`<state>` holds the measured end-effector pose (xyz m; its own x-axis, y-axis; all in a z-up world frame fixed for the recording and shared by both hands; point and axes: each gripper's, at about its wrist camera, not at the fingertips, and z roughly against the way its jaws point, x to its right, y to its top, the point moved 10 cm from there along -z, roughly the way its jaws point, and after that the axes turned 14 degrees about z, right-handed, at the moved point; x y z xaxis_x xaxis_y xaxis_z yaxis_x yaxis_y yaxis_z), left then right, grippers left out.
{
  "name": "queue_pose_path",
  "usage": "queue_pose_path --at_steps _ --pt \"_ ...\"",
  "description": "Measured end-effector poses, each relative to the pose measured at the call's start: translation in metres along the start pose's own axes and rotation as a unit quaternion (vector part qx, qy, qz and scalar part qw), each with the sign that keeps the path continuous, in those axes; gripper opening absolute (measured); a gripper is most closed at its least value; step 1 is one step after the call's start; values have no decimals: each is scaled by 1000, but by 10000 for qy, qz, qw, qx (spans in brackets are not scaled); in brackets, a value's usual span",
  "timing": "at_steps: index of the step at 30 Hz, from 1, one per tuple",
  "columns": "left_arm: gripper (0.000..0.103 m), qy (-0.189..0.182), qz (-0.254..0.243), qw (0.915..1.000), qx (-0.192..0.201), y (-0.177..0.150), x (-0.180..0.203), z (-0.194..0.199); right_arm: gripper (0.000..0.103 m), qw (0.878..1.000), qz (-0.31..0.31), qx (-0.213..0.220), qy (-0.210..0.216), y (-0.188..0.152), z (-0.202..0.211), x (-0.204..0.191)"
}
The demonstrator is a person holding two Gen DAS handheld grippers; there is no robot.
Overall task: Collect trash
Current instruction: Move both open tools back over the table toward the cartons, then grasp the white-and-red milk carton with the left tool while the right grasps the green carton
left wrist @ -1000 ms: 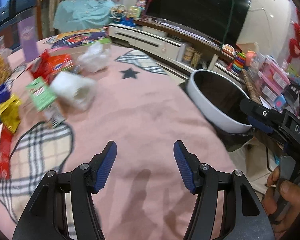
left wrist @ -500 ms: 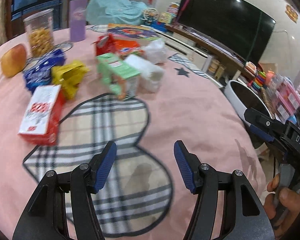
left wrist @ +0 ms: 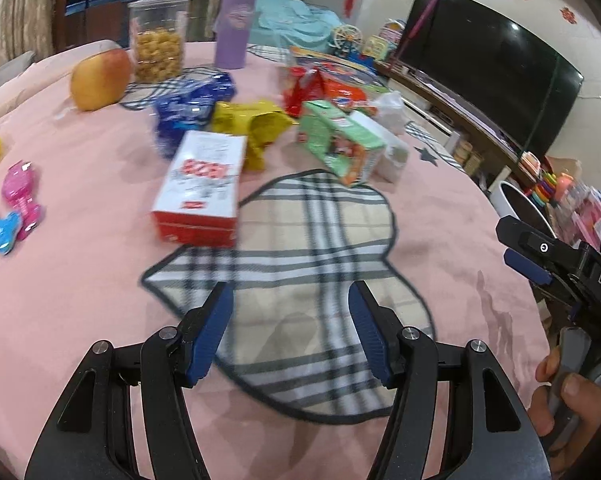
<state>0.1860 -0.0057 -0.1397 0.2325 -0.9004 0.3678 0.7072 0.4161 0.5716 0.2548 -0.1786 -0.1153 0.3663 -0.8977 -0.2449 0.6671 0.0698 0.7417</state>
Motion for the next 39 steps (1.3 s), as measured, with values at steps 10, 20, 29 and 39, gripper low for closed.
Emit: queue_pose_path --at_steps 10,20,29,39 --pt "61 223 310 9992 94 11 -38 5 92 9993 253 -51 271 5 -20 -32" --pt "64 334 346 9988 94 20 -46 1 91 9981 470 -142 366 10 -42 -51" --pt "65 397 359 9986 8 41 -50 -13 77 9963 626 -232 534 25 -69 -63" --pt "65 431 254 9987 -42 63 -48 -39 67 9935 890 -434 562 45 -117 -71"
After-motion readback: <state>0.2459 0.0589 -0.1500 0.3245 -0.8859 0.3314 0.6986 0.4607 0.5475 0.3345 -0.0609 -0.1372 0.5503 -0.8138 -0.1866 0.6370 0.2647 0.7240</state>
